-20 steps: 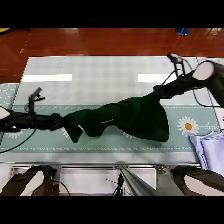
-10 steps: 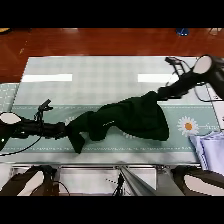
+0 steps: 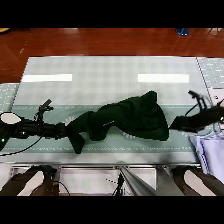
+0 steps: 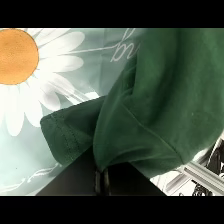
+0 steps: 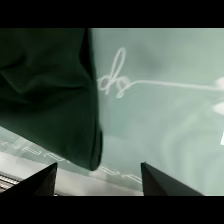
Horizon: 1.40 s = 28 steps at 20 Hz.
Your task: Fold the shirts.
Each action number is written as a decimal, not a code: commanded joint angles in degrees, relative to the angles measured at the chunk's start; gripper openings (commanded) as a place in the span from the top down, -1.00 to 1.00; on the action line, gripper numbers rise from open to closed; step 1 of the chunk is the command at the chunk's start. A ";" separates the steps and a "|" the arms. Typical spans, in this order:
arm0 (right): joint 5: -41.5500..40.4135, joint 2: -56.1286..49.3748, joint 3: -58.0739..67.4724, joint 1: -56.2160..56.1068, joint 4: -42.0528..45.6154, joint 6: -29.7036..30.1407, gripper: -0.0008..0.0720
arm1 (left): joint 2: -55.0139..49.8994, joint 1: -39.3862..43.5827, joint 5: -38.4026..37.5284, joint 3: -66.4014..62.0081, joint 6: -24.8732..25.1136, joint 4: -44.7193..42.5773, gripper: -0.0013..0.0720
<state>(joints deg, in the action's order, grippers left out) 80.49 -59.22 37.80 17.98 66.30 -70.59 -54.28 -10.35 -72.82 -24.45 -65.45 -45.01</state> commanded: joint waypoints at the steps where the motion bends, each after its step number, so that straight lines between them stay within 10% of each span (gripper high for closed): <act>1: -6.36 2.91 -10.54 2.14 -8.22 2.95 -0.69 | -0.02 0.02 -1.07 0.02 0.31 -0.02 0.90; 5: -13.44 2.89 -13.18 -2.62 -13.14 1.42 -0.61 | -0.02 0.02 -1.77 0.02 0.31 -0.02 0.90; 10: -20.76 2.91 -13.14 -12.98 -13.90 -2.84 0.93 | 0.00 0.02 -2.12 0.00 1.07 3.67 0.90; 16: -5.05 8.07 1.49 -11.91 -16.39 0.92 0.92 | 0.28 -0.11 -16.26 -6.88 15.43 37.75 0.90; 21: -6.14 19.10 24.39 -3.52 -19.52 -4.28 0.92 | 3.56 -5.68 -12.72 -26.82 22.01 71.25 0.90; 28: -4.17 21.53 43.34 5.66 -18.01 -10.84 0.93 | 6.67 -20.26 -5.55 -48.33 11.13 61.48 0.90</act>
<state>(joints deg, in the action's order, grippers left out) 75.66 -38.54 74.37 21.23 47.07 -78.32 -48.95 -25.89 -80.84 -65.78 -47.88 21.04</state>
